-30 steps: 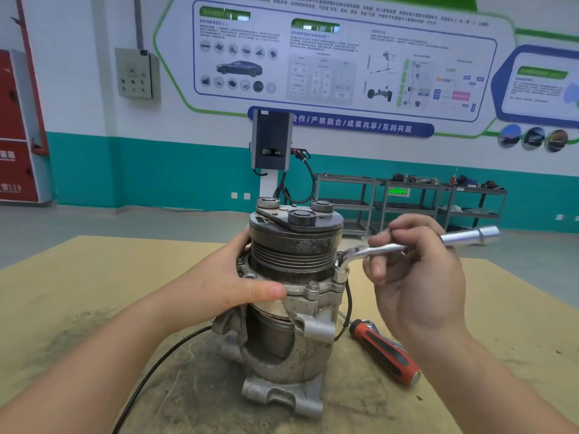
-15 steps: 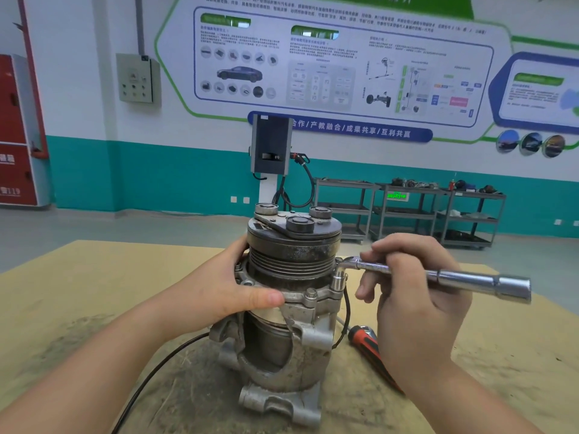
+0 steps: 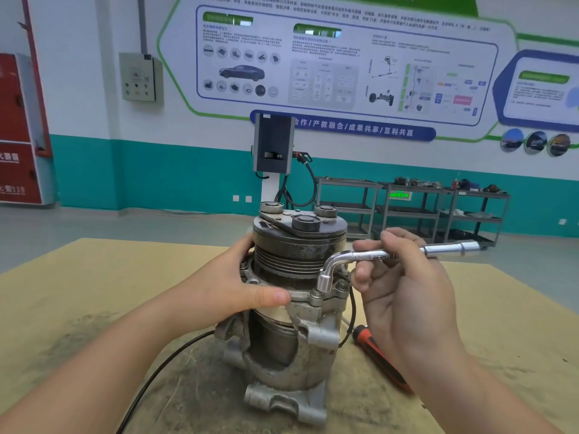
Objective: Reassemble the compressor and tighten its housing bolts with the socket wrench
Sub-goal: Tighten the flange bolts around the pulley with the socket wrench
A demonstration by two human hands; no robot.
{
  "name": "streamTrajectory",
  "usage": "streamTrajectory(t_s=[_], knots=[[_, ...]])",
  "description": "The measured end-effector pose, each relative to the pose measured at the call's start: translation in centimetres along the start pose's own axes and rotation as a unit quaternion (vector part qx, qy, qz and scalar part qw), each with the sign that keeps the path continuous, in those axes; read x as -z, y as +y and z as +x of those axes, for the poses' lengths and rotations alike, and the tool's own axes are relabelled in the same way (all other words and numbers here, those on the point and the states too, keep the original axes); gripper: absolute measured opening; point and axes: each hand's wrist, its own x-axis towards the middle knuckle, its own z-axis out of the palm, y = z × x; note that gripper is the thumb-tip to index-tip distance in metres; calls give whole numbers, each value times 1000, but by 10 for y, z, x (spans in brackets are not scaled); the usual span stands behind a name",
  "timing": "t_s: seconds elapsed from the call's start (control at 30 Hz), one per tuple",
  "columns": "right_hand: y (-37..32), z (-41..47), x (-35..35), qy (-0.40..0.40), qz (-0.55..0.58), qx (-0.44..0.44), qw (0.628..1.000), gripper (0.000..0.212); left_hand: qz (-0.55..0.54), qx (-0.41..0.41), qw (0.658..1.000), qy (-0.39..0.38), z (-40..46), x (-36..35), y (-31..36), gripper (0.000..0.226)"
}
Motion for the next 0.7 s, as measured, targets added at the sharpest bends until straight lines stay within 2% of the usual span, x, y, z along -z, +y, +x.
streamTrajectory(t_s=[0.13,0.27,0.37,0.43,0.5,0.6,0.63,0.7], knots=[[0,2,-1,-15,-6,-35,999,13,6,13,1000,5,0,0,0,85],[-6,10,-2,-26,-1,-109,994,10,2,14,1000,1,0,0,1,81],[-6,12,-1,-42,-9,-109,993,12,1,10,1000,-3,0,0,2,78],[-2,7,0,-64,-27,-45,997,17,-1,7,1000,-3,0,1,0,76],[3,-4,2,-99,-72,85,989,20,0,8,1000,-2,0,1,-1,79],[12,-18,3,-168,-224,298,913,15,1,12,1000,0,0,1,-2,85],[14,-19,2,-178,-258,326,892,13,0,13,1000,1,0,1,-2,84],[14,-22,1,-189,-285,333,879,7,-2,11,1000,1,0,1,-2,86]])
